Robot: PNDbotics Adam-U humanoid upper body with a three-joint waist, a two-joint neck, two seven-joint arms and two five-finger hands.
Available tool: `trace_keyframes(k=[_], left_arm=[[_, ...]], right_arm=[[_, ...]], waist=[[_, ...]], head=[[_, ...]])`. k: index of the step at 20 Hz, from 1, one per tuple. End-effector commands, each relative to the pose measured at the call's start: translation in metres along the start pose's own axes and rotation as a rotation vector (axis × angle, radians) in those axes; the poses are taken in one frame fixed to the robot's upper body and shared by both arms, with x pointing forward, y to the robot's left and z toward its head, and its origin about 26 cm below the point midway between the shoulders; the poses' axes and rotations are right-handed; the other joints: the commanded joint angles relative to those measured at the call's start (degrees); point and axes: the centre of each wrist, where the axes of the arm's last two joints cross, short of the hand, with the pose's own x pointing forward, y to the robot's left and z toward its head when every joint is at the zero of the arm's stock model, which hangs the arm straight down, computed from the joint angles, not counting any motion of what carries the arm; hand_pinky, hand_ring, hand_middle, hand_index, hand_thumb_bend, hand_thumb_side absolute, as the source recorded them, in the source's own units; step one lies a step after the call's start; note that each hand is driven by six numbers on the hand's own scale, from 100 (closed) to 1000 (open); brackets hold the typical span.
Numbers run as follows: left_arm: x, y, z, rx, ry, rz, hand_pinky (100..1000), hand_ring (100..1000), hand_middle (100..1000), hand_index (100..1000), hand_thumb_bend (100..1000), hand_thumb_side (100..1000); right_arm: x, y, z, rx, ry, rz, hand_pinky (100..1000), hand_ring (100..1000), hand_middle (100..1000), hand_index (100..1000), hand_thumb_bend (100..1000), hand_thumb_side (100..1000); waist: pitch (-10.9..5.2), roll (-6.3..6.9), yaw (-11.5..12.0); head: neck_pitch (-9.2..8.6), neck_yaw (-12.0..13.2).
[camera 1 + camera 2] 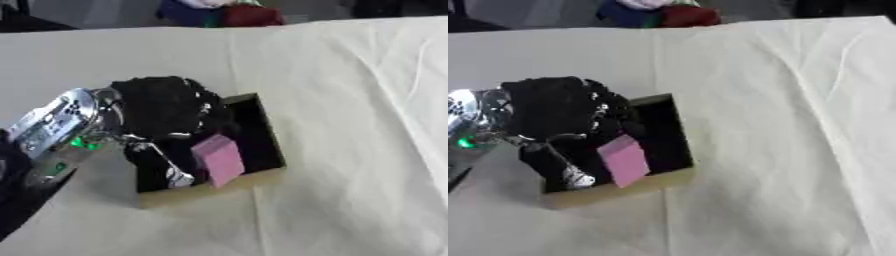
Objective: Pick up objects on the table and place them in the box.
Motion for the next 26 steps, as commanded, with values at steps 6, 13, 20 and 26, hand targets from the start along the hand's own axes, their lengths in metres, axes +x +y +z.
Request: trace_keyframes(k=[6,13,20,26], left_arm=[[-0.013,0.026,0.035,0.108,0.125,-0.031,643,815,788,921,155,516],[-0.025,0.030,0.052,0.218,0.176,0.034,608,769,749,883,100,462],[-0.029,0.030,0.059,0.282,0.243,0.019,578,731,713,848,100,381],[-0.041,0.038,0.075,0.465,0.327,0.105,560,667,675,817,100,406]], right_arm=[[0.005,-0.010,0.000,-0.032,-0.017,0.020,899,738,623,779,100,926],[0.004,-0.011,0.001,-0.040,-0.013,0.022,899,739,623,779,100,921],[0.003,-0.011,0.000,-0.051,-0.007,0.020,899,739,623,779,100,917],[0.002,-0.012,-0.002,-0.071,-0.002,0.027,899,739,623,778,100,912]], waist=[[-1.47,0.07,0.14],[-1.57,0.03,0.23],[-1.44,-0.14,0.14],[-1.51,-0.06,0.36]], head=[[-0.26,-0.73],[-0.17,-1.09],[-0.19,-1.35],[-0.16,-1.73]])
